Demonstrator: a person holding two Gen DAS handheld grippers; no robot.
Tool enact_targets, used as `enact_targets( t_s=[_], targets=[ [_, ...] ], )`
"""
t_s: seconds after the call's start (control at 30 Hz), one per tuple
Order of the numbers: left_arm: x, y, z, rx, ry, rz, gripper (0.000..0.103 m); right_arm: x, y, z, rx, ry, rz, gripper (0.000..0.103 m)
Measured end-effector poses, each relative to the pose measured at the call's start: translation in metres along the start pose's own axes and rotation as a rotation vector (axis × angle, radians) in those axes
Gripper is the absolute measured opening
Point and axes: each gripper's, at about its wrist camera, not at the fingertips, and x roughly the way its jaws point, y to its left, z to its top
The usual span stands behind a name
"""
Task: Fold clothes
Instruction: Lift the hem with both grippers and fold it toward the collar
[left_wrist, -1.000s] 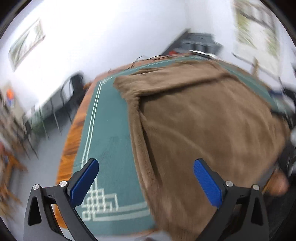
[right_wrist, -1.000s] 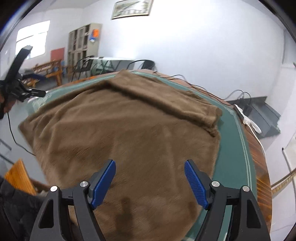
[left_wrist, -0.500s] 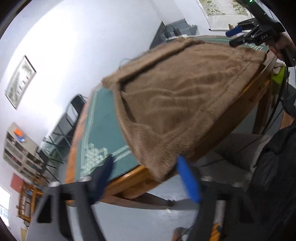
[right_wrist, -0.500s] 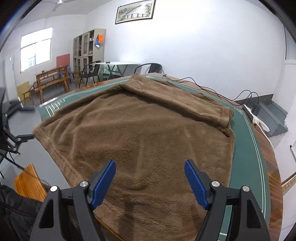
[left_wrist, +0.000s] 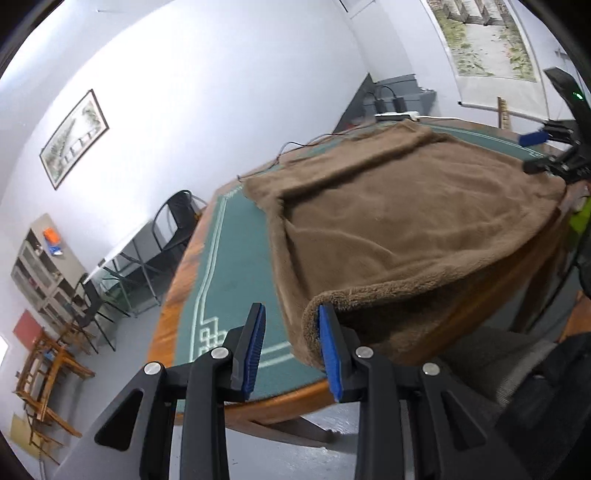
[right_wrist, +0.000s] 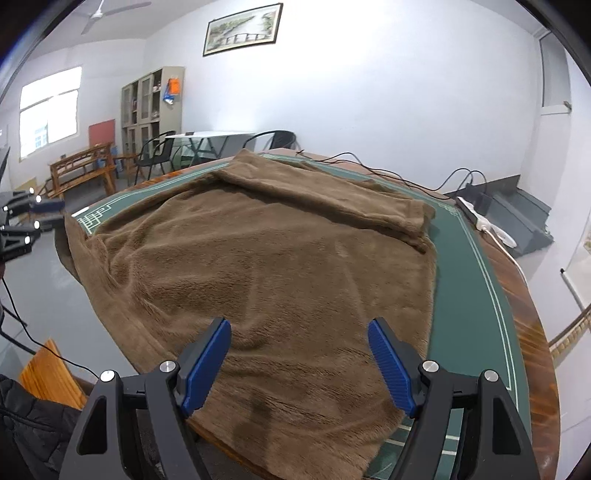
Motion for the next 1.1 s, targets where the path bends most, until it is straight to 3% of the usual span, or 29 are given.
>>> enact_targets(
  t_s=[0.37,0.63,0.73,0.77,0.83,0.93,1.0,1.1],
  targets=[
    [0.014,-0.013,-0.01,0.031,0.067,0.031,0.035,0.001,-0.001,-0.019,-0.006,0.016,0.018,0.078],
    [0.031,-0.037,-0.02,0.145,0.12,0.083,0.035,-0.019,-0.027,-0.033,0.066,0.008,-0.033,0.078],
    [0.032,-0.024,-0.007,0.077,0.11,0.077,0.036,-0.033,-0.027,-0.041,0.04,0.028,-0.002,0.078],
    [0.03,-0.015,0.001,0.034,0.094,0.066,0.036,-0.04,-0.021,-0.043,-0.017,0.043,-0.004,0.076],
    [0.028,0.005,0.018,-0.056,0.06,0.046,0.036,-0.046,-0.008,-0.047,-0.12,0.08,-0.033,0.056],
    [0.027,0.027,0.041,-0.152,0.025,0.025,0.036,-0.044,0.003,-0.056,-0.203,0.141,-0.063,0.045],
    [0.028,0.031,0.048,-0.16,0.011,0.021,0.036,-0.037,0.006,-0.062,-0.236,0.17,-0.096,0.038],
    [0.027,0.028,0.054,-0.132,0.003,0.036,0.037,-0.033,0.005,-0.064,-0.22,0.155,-0.097,0.038]
  ],
)
